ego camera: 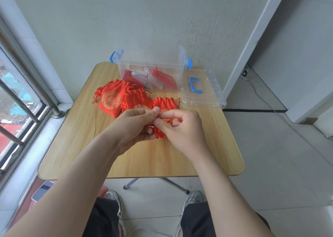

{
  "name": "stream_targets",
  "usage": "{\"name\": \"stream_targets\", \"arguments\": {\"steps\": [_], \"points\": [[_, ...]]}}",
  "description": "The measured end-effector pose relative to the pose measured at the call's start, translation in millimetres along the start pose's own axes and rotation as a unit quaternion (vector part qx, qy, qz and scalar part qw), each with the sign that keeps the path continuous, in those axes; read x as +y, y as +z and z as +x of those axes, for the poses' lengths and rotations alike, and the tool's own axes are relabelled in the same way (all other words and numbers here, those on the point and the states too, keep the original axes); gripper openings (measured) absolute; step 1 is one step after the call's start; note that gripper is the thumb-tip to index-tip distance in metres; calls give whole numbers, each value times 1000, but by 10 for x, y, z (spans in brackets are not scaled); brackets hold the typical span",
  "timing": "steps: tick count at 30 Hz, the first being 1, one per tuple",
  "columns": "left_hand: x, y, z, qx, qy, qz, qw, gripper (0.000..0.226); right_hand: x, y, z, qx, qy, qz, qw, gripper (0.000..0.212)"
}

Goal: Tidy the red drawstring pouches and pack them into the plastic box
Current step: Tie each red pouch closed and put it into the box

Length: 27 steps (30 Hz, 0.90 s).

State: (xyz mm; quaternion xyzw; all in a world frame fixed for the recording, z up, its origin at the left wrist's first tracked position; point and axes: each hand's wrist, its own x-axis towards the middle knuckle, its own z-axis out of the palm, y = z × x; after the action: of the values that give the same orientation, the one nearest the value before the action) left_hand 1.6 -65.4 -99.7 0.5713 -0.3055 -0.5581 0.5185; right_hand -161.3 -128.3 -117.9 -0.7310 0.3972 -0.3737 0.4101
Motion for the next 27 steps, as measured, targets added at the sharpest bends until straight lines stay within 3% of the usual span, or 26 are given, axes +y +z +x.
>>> {"name": "stream_targets", "arguments": {"steps": [11,15,18,23,27], "points": [[0,-11,-6,27,-3,54,998,34,-38,72,-47,50,-37,-113,992,3],[13,-7,-1,16,-11,6,1000,43,-57,87,-16,57,15,-35,998,7],[20,1,8,12,-18,-36,999,28,-81,122,-6,53,84,49,994,8],[43,-4,-16,-14,-2,-23,1000,20,-212,46,5,5,194,190,963,6],[65,-24,-69,-13,-5,17,1000,18,-239,-7,11,-17,216,194,957,11]]}}
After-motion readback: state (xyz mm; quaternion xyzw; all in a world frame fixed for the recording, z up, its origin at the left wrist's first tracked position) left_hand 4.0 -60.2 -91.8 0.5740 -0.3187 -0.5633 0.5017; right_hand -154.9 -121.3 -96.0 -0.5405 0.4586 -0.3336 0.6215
